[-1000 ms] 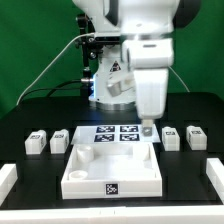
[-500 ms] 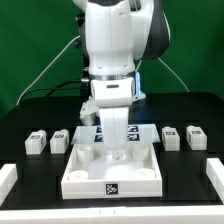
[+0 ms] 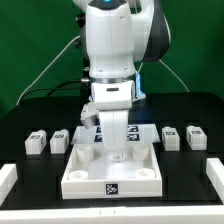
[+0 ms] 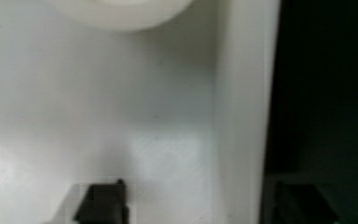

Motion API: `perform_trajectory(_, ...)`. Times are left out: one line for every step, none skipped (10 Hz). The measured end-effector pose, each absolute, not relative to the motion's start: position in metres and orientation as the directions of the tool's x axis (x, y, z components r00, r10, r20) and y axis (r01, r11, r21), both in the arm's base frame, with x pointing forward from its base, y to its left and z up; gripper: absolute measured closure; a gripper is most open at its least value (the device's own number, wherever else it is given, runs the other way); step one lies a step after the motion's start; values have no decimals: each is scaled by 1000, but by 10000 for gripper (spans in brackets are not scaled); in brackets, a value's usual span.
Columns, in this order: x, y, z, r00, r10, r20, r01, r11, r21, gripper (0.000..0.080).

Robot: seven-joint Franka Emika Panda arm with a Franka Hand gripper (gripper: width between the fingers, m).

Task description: Assemble one leg

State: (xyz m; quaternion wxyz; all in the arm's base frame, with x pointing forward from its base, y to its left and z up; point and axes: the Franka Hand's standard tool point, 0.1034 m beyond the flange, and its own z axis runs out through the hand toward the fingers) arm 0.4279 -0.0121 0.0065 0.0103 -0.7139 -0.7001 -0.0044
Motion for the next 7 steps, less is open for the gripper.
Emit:
perform_trajectory(428,-12,6,20,1000,21,1000,-19,-9,572)
perform_trajectory(428,-12,6,20,1000,21,1000,-20,-9,702)
perform_trajectory(428,-12,6,20,1000,21,1000,-20,-9,702)
perform_trajectory(428,-12,6,20,1000,21,1000,-20,-9,742)
perform_trajectory(428,-12,6,20,1000,21,1000,-20,-10,742)
perform_trajectory(428,-12,6,20,1000,21,1000,-20,-10,742)
perform_trajectory(428,-12,6,20,1000,21,1000,-20,-10,742)
